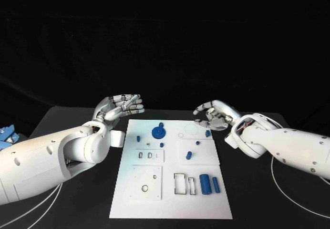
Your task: Assemble the parts on the task board
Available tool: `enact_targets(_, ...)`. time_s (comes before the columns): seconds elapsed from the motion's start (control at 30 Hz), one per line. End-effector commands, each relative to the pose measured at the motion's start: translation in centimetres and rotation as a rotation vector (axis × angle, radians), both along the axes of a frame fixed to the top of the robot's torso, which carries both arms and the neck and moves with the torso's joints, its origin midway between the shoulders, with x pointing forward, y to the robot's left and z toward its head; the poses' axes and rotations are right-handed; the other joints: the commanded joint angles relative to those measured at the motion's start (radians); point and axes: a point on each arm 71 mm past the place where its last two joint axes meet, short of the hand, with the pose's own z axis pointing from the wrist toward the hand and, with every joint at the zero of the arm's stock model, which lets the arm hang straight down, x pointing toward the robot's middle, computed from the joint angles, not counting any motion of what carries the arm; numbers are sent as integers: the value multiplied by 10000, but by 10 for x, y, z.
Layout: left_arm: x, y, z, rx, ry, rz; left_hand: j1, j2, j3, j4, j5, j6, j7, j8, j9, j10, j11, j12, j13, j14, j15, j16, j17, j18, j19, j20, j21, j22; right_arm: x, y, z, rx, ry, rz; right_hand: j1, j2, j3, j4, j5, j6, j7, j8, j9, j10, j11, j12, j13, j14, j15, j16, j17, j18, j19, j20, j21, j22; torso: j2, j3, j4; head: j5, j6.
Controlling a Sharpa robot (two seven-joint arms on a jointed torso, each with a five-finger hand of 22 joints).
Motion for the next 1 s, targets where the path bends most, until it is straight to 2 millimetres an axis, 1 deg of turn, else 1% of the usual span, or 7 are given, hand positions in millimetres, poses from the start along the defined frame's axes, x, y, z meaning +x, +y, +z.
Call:
enact_targets(0.03,0,0,1,-108,-102,-178,-18,-68,72,-24,-44,86,61,-4,9,103,6,39,10,48,-30,-37,20,62,87,2,-62,-17,-1,-14,-4,557,706,517,146,0,-6,-111,-47,5,60,-98,11,-96,12,-74,290,937,63,-38,2191,30,-90,12,-43,5,-45,108,-102,39,-17)
enact_targets(0.13,1,0,0,-109,-98,-178,-18,-68,72,-24,-44,86,61,-4,9,103,6,39,10,48,-30,-37,20,62,87,2,-62,-17,0,-28,-8,321,820,290,227,-35,-3,-210,-64,-140,99,-242,-2,-189,45,-163,200,944,86,-30,2220,32,-97,26,-62,0,-54,141,-129,34,-11)
enact_targets(0.27,1,-1,-1,-116,-90,-190,-18,-68,72,-24,-44,86,61,-4,9,103,6,39,10,48,-30,-37,20,62,87,2,-62,-17,1,-40,-16,-81,938,112,302,-57,-2,-302,-75,-297,139,-384,-10,-290,83,-251,113,947,118,-26,2237,39,-119,51,-98,-26,-55,193,-128,35,-69)
enact_targets(0.43,1,0,-2,-111,-79,-178,-20,-70,78,-27,-44,90,58,-3,10,116,3,41,11,51,-32,-38,23,62,89,1,-63,-18,0,-48,-27,-521,1103,25,403,-105,-6,-424,-71,-437,177,-514,-5,-400,119,-336,26,955,152,-16,2272,61,-179,82,-181,-104,-45,226,-121,70,-97)
enact_targets(0.5,2,0,-2,-106,-77,-167,-21,-74,81,-29,-45,90,57,-5,10,120,3,39,10,52,-33,-40,26,62,90,0,-63,-20,0,-50,-31,-667,1156,-6,433,-120,-8,-461,-66,-484,189,-553,-4,-432,130,-358,3,955,161,-17,2269,63,-186,90,-192,-110,-49,201,-121,99,-114)
enact_targets(0.6,2,1,-2,-101,-74,-156,-21,-74,81,-29,-45,90,57,-5,10,120,3,39,10,52,-33,-40,26,62,90,0,-63,-20,1,-53,-36,-816,1260,-50,469,-143,-13,-511,-50,-555,207,-613,-1,-497,148,-408,-50,955,176,-17,2269,73,-217,104,-234,-149,-45,190,-115,66,-136)
enact_targets(1.0,2,0,-3,-99,-75,-156,-22,-75,83,-30,-45,90,56,-5,9,123,2,38,10,53,-33,-40,27,61,91,0,-63,-21,3,-54,-48,-1099,1495,-199,572,-143,14,-631,49,-708,252,-742,16,-652,190,-519,-168,971,214,2,2339,73,-224,141,-248,-139,-59,178,-105,37,-138)
